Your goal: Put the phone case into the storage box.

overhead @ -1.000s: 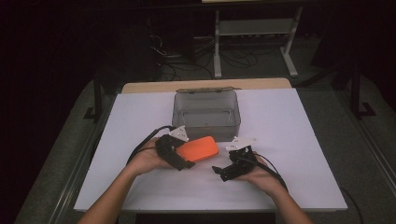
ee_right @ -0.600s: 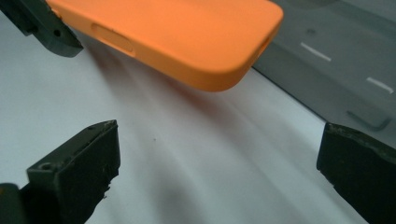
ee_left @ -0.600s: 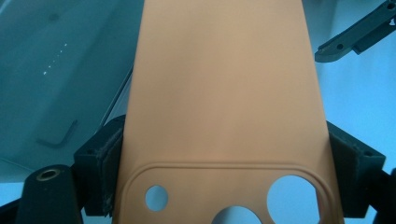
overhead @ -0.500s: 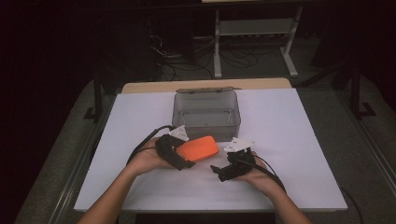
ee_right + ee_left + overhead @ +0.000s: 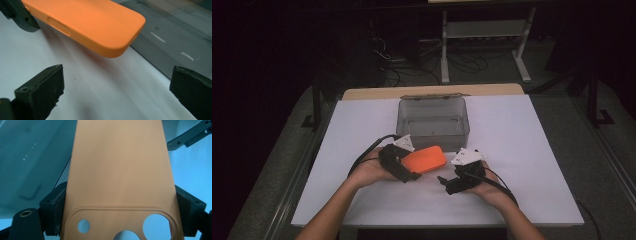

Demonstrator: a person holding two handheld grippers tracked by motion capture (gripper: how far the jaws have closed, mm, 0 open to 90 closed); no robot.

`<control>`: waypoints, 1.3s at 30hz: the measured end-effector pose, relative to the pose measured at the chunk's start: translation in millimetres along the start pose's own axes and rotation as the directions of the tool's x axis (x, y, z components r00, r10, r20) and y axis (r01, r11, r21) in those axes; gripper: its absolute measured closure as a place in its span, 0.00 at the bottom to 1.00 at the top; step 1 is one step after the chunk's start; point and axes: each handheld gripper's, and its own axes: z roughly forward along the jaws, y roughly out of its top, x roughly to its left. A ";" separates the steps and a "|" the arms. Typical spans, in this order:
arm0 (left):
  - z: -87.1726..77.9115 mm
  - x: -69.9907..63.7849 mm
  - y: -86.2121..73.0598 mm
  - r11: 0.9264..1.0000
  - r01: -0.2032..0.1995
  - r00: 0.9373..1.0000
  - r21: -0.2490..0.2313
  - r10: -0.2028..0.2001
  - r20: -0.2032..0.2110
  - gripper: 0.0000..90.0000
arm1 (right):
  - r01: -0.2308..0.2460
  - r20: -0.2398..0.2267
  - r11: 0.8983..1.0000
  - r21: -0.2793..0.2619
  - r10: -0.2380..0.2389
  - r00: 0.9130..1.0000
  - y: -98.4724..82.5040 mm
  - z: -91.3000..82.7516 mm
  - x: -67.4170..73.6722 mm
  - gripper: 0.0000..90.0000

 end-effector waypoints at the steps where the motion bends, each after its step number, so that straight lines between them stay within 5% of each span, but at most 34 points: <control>1: -0.1 0.0 0.0 1.000 0.000 1.000 0.000 0.000 0.000 0.17 | 0.006 0.003 1.000 -0.001 -0.006 1.000 0.1 0.0 0.2 0.00; 18: -0.1 -0.3 0.4 1.000 -0.005 1.000 0.005 0.005 -0.002 0.17 | 0.119 0.073 0.993 -0.008 -0.118 0.990 2.0 -1.3 4.5 0.00; 26: 0.4 -0.3 0.3 1.000 -0.002 1.000 0.005 0.002 -0.003 0.17 | 0.210 0.126 0.978 -0.019 -0.206 0.970 3.3 -2.0 9.7 0.00; 39: 1.2 -1.2 0.7 1.000 -0.004 1.000 0.004 0.004 -0.002 0.17 | 0.294 0.177 0.956 -0.012 -0.287 0.941 4.3 -1.9 15.9 0.00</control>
